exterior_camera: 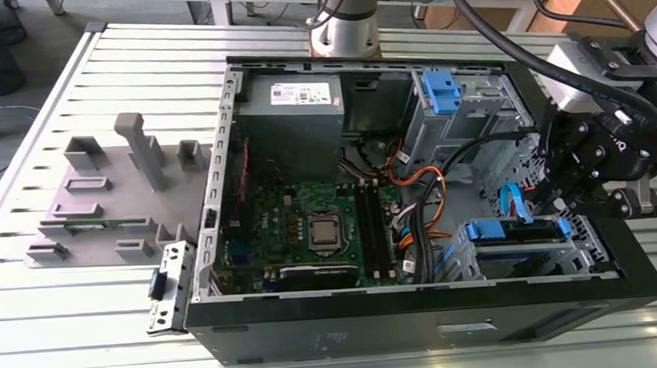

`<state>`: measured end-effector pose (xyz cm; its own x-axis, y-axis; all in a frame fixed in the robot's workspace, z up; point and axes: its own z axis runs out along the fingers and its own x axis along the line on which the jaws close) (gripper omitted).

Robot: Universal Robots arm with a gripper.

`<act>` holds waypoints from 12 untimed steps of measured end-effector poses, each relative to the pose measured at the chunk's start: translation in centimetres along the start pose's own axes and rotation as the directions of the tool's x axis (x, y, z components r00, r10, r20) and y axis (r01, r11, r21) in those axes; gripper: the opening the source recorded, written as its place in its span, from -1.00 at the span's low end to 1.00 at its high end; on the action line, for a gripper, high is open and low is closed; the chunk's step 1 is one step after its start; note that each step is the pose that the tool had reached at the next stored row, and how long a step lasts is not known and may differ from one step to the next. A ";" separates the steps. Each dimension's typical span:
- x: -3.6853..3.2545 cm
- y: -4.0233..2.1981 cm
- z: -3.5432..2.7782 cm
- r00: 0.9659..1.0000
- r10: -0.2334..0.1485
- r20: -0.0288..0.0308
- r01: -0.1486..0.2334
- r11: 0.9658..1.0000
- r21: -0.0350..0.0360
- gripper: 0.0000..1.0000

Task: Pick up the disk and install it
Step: 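Insert the second disk wire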

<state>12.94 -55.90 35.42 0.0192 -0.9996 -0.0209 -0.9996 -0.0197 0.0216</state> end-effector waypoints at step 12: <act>-0.09 -0.31 0.00 1.000 0.000 0.000 0.000 1.000 0.000 -0.53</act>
<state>13.25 -55.80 35.41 0.0192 -0.9996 -0.0211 -0.9996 -0.0197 0.0216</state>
